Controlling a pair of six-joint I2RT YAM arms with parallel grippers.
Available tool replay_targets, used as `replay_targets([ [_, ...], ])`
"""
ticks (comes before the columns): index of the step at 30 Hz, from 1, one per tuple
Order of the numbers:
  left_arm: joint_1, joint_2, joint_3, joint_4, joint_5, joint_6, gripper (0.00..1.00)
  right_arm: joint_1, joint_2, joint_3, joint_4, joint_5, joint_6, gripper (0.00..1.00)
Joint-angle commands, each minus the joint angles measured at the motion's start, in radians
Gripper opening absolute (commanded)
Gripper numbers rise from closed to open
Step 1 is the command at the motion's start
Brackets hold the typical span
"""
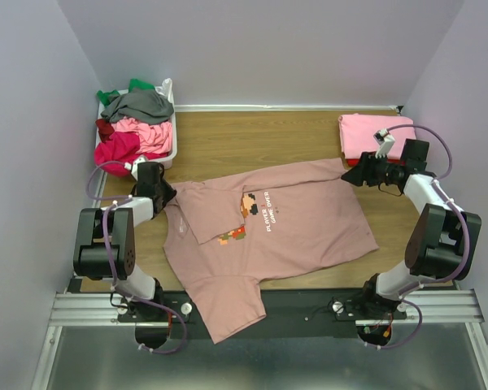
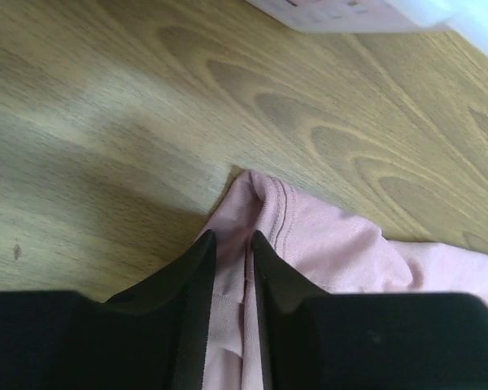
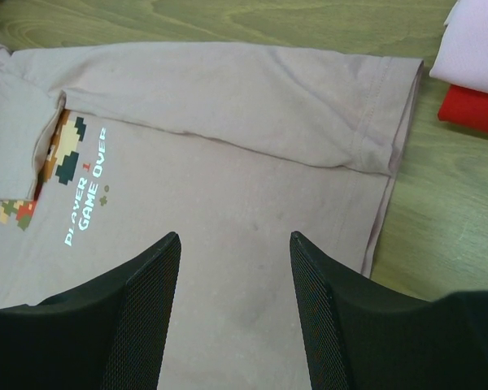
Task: Fold and stack the t-shirts
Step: Fold the tshirt
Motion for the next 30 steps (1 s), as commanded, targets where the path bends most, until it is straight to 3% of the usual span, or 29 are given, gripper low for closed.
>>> replay_targets([
  [1, 0.006, 0.020, -0.001, 0.015, -0.002, 0.020, 0.28, -0.011, 0.015, 0.025, -0.028, -0.032, -0.018, 0.64],
  [7, 0.009, 0.030, -0.002, -0.002, 0.007, 0.025, 0.23, -0.010, 0.017, 0.026, -0.033, -0.038, -0.020, 0.64],
  [14, 0.113, -0.044, -0.059, -0.013, 0.056, 0.008, 0.01, -0.010, 0.018, 0.028, -0.039, -0.045, -0.025, 0.64],
  [26, 0.277, -0.170, -0.114, -0.014, 0.173, -0.001, 0.00, 0.021, 0.052, 0.051, -0.067, -0.037, -0.052, 0.64],
  [30, 0.285, -0.181, -0.108, -0.013, 0.216, 0.008, 0.01, 0.117, 0.123, 0.131, -0.076, 0.093, -0.068, 0.64],
])
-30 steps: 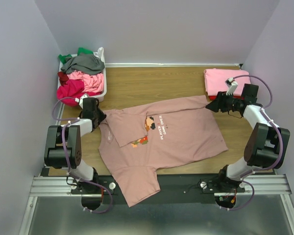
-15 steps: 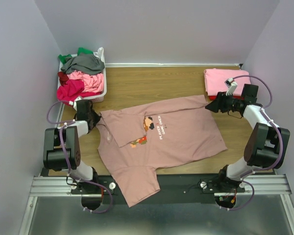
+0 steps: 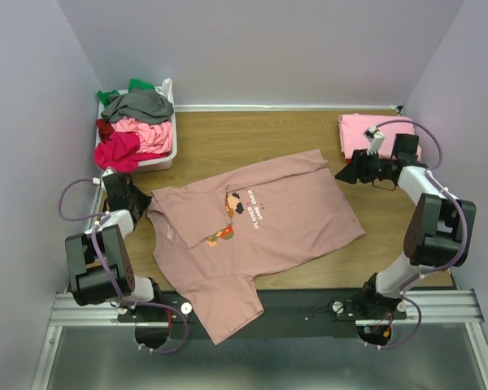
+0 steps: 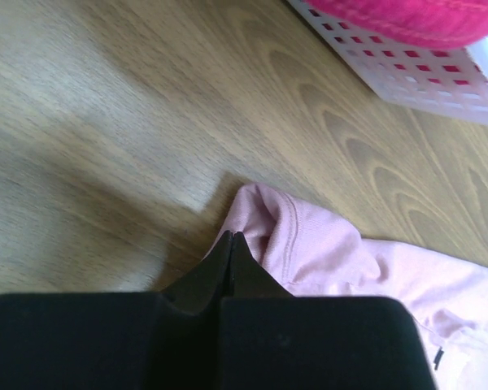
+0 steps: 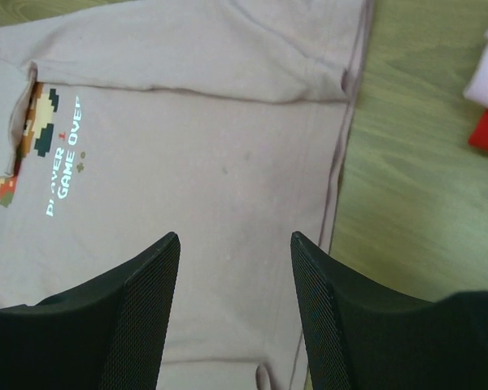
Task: Fold and stack the t-shirts
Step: Fold the tshirt
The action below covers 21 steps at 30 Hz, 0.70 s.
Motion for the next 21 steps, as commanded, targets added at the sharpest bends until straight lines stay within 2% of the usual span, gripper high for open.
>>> replay_targets([
  [1, 0.014, -0.037, -0.006, 0.007, 0.066, 0.008, 0.02, 0.093, 0.103, 0.133, -0.030, 0.112, -0.018, 0.64],
  [9, 0.021, -0.051, -0.009, -0.003, 0.077, 0.026, 0.01, 0.204, 0.402, 0.506, -0.076, 0.300, 0.048, 0.63],
  [14, 0.021, -0.043, -0.008, 0.001, 0.087, 0.032, 0.01, 0.221, 0.581, 0.702, -0.116, 0.330, 0.088, 0.62],
  [21, 0.021, -0.031, -0.016, 0.020, 0.106, 0.031, 0.00, 0.233, 0.643, 0.718, -0.120, 0.327, 0.098, 0.56],
])
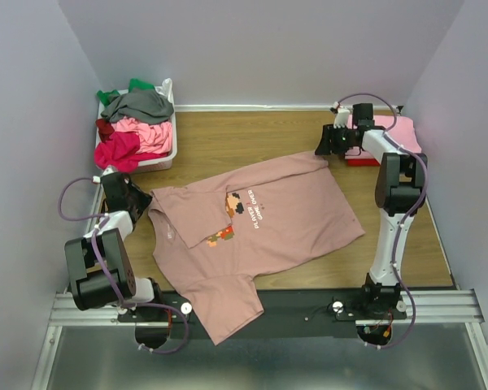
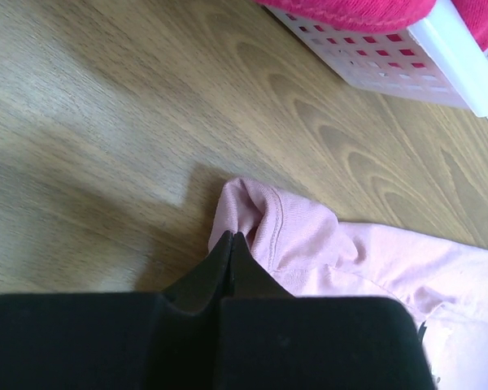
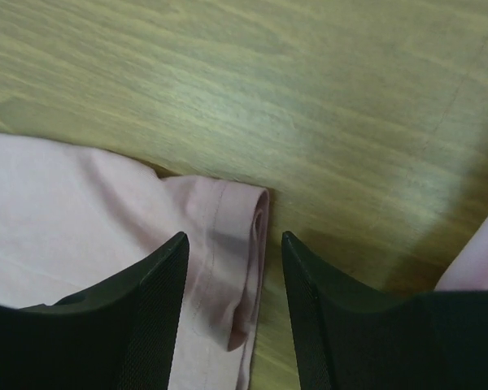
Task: Fold and stack the t-shirts
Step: Fold the tshirt
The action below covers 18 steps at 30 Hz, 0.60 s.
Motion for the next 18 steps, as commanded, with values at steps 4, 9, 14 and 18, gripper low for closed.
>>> replay_targets([
  [4, 0.011, 0.007, -0.016, 0.031, 0.038, 0.013, 0.00, 0.009, 0.042, 0.017, -0.039, 0.020, 0.014, 0.52],
  [9, 0.011, 0.009, -0.019, 0.034, 0.041, 0.013, 0.00, 0.009, 0.059, 0.041, -0.039, 0.007, 0.011, 0.41],
  [14, 0.009, 0.015, -0.017, 0.034, 0.043, 0.015, 0.00, 0.009, 0.089, 0.092, -0.040, -0.011, 0.021, 0.20],
  [18, 0.009, 0.015, -0.016, 0.035, 0.041, 0.016, 0.00, 0.009, 0.096, 0.115, -0.037, -0.025, 0.024, 0.04],
])
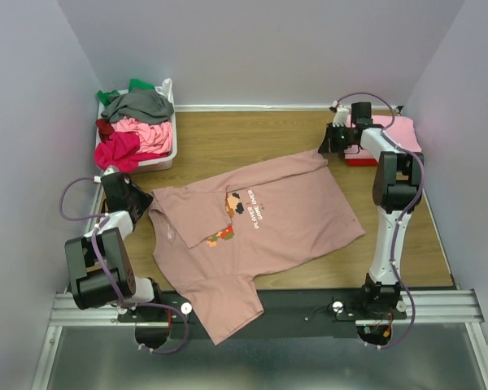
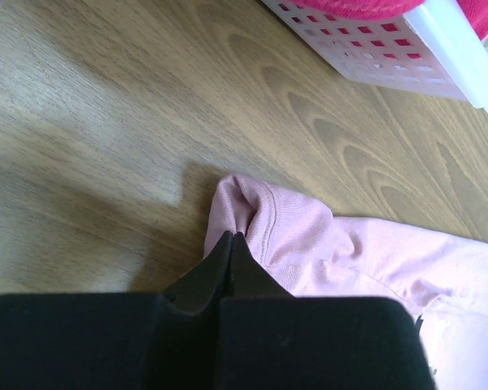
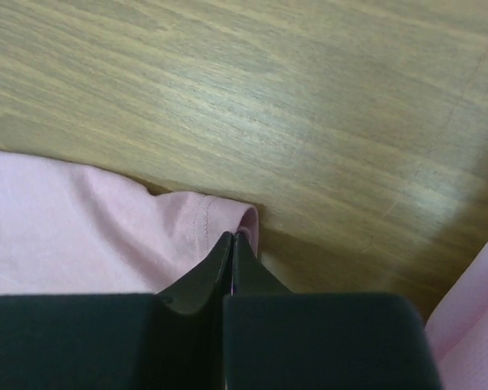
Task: Fold and stack the t-shirts
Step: Fold the tshirt
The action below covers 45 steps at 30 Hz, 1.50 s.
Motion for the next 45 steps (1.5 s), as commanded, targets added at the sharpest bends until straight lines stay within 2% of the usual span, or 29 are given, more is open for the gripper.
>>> replay_targets([
  [1, 0.011, 0.008, -0.011, 0.026, 0.014, 0.018, 0.00, 0.009, 0.029, 0.052, -0.008, -0.019, 0.007, 0.02],
  [22, 0.009, 0.069, 0.057, 0.037, 0.046, 0.007, 0.00, 0.010, 0.168, 0.308, -0.007, 0.088, 0.068, 0.01],
  [30, 0.011, 0.025, 0.080, 0.037, 0.092, 0.038, 0.01, 0.010, 0.237, 0.445, -0.008, 0.122, 0.094, 0.00],
  [31, 0.009, 0.015, 0.081, 0.032, 0.102, 0.045, 0.02, 0.010, 0.241, 0.453, -0.010, 0.129, 0.093, 0.00],
  [32, 0.009, -0.011, 0.083, 0.027, 0.106, 0.050, 0.12, 0.010, 0.245, 0.466, -0.010, 0.133, 0.091, 0.01],
  [35, 0.011, -0.057, 0.080, 0.003, 0.113, 0.064, 0.31, 0.010, 0.235, 0.471, -0.010, 0.149, 0.076, 0.04],
  [36, 0.012, -0.090, 0.080, -0.012, 0.110, 0.067, 0.39, 0.009, 0.224, 0.471, -0.010, 0.151, 0.067, 0.12],
  [37, 0.011, -0.104, 0.081, -0.022, 0.106, 0.070, 0.41, 0.009, 0.215, 0.471, -0.008, 0.157, 0.062, 0.18],
  [38, 0.012, -0.130, 0.086, -0.029, 0.106, 0.073, 0.43, 0.009, 0.193, 0.468, -0.010, 0.157, 0.053, 0.27],
  [41, 0.011, -0.196, 0.098, -0.063, 0.118, 0.099, 0.44, 0.010, 0.140, 0.427, -0.008, 0.145, 0.038, 0.42],
  [42, 0.012, -0.219, 0.100, -0.066, 0.128, 0.105, 0.46, 0.009, 0.115, 0.413, -0.008, 0.137, 0.027, 0.51],
  [44, 0.012, -0.290, 0.109, -0.046, 0.219, 0.187, 0.65, 0.009, 0.022, 0.341, -0.010, 0.076, 0.005, 0.61],
  [45, -0.014, -0.301, 0.126, -0.057, 0.246, 0.215, 0.69, 0.009, -0.017, 0.309, -0.010, 0.041, -0.028, 0.75],
])
